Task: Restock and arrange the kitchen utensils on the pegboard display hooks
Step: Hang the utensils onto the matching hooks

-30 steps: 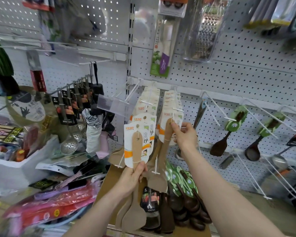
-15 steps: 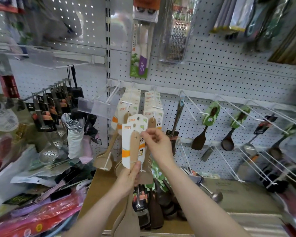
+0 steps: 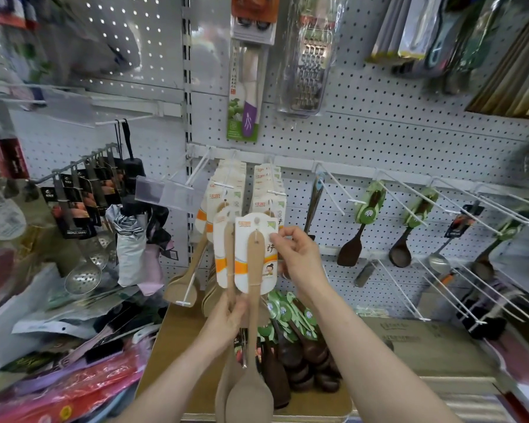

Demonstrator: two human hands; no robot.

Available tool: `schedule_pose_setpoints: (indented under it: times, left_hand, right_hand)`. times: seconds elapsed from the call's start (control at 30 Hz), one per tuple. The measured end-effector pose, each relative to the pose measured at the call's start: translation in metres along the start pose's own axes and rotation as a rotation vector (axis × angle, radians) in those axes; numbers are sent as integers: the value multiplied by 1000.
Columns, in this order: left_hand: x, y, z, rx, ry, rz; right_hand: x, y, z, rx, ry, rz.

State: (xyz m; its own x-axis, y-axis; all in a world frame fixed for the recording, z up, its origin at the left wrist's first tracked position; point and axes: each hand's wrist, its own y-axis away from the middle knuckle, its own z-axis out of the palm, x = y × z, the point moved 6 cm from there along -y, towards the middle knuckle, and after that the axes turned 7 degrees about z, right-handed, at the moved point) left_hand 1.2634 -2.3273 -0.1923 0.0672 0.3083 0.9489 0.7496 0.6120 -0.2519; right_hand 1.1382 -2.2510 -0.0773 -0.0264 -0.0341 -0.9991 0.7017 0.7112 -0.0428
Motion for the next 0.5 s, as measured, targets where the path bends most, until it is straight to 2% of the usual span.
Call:
schedule_pose_setpoints:
  times: [0.23,0.37,0.5]
  left_hand:
    - [-6,-1,-18,109,7,-43]
    - [-15,-3,-21,152,118,-69]
    - [-18,-6,-24,162,130,-79]
  right_hand:
    - [-4,-21,-26,176,57,24]
    - [-4,-34,-26,214,89,49]
    - [-3,-42,-27,240,128,44]
